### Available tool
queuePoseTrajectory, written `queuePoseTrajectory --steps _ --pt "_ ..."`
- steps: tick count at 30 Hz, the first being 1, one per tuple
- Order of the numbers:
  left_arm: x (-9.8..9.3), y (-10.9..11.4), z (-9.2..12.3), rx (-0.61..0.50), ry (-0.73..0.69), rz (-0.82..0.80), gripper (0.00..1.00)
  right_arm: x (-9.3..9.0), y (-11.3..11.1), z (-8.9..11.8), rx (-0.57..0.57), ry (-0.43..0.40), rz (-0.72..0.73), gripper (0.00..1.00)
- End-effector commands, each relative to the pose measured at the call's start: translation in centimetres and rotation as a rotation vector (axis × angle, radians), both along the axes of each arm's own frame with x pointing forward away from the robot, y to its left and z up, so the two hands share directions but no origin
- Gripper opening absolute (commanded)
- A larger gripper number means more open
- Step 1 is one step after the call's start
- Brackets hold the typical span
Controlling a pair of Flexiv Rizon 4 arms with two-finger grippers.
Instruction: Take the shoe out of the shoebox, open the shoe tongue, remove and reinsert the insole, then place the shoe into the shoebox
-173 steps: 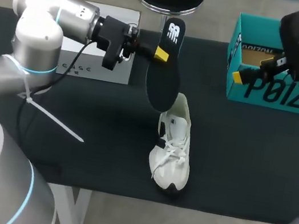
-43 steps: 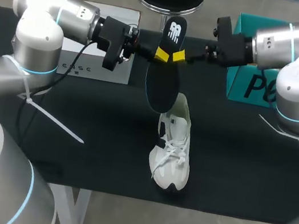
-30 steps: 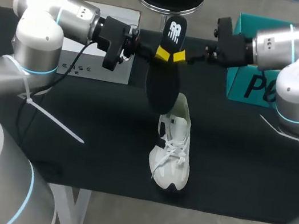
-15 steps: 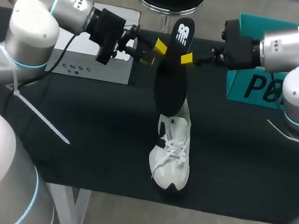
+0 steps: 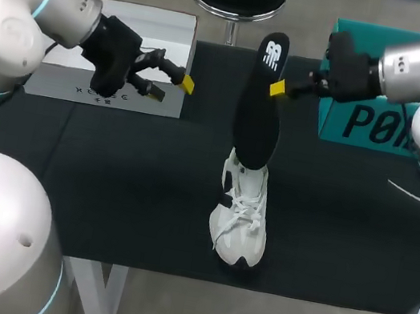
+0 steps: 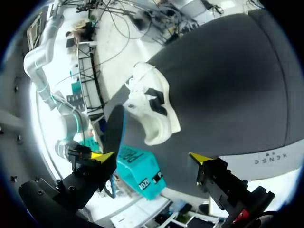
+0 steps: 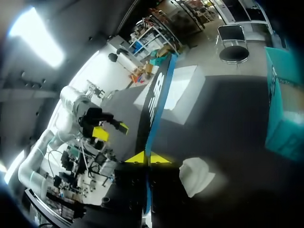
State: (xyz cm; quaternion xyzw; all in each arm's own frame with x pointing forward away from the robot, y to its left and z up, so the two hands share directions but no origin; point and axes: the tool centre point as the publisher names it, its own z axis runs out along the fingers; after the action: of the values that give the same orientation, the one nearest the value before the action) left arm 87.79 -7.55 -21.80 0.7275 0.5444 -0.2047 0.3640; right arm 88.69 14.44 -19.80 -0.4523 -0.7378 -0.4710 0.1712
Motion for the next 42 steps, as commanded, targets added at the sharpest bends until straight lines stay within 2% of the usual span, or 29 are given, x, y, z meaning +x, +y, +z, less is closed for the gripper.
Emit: queuePoseTrajectory --steps 1,6,18,27,33,34,37,42 --pt "-1.9 1.3 0.2 0.031 -0.007 0.05 1.0 0.7 0.3 0.2 -0.007 0.004 -0.002 0.0" --pt "-2.1 1.5 0.1 0.019 0.016 0.065 1.0 2.0 0.3 0.4 -0.026 0.004 0.008 0.0" --pt "-2.1 1.5 0.1 0.019 0.016 0.065 1.0 4.3 -0.6 -1.0 -0.087 0.044 -0.019 0.0" --pt "-2.1 1.5 0.1 0.019 0.016 0.065 1.0 5.1 -1.2 -2.9 -0.121 0.06 -0.076 0.0" --pt "-2.1 1.5 0.1 0.019 0.016 0.065 1.0 5.3 -1.2 -3.3 -0.134 0.047 -0.089 0.0" --pt "-2.1 1.7 -0.1 -0.008 0.07 0.101 1.0 5.2 -1.1 -3.4 -0.135 0.044 -0.089 0.0" --pt "-2.3 2.1 -1.1 0.021 0.162 0.164 1.0 4.9 -1.0 -3.6 -0.134 0.034 -0.088 0.0" --pt "-2.9 3.0 -2.8 -0.117 0.367 0.305 1.0 4.3 -0.9 -3.8 -0.133 0.0 -0.1 0.0"
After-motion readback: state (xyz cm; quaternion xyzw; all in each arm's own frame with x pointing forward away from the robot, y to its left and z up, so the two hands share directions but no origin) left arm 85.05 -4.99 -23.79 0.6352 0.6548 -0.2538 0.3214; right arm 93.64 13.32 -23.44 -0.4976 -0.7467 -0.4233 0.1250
